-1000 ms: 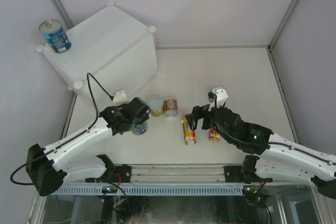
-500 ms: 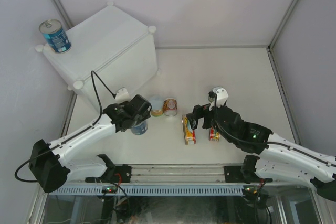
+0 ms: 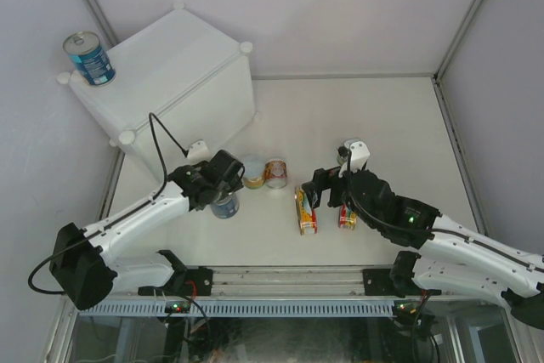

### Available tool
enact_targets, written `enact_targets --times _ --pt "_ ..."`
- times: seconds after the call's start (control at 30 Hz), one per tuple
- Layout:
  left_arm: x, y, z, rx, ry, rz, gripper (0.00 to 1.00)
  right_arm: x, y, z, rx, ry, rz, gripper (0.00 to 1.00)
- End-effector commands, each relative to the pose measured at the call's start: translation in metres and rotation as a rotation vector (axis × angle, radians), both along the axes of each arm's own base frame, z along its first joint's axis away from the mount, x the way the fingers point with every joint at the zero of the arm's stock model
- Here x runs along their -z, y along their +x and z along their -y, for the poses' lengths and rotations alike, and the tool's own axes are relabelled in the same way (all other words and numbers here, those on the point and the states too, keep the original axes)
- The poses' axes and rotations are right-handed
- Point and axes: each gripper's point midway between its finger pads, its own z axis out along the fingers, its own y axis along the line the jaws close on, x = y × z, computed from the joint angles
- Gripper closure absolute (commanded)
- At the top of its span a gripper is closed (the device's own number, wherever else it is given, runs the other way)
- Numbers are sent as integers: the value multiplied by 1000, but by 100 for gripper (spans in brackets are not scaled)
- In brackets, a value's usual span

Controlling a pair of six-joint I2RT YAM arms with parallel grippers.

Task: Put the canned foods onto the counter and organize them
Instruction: Pick up the canned food from the center of the board.

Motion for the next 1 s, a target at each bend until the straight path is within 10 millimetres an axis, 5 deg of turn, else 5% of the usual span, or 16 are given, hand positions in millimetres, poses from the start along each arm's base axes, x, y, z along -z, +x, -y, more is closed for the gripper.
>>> enact_targets --times 0.0,0.97 --pt "-1 10 6 12 -25 19 0 -11 6 -4 -5 29 33 8" --pt "28 6 10 30 -31 -50 0 -4 10 -2 3 33 16 8"
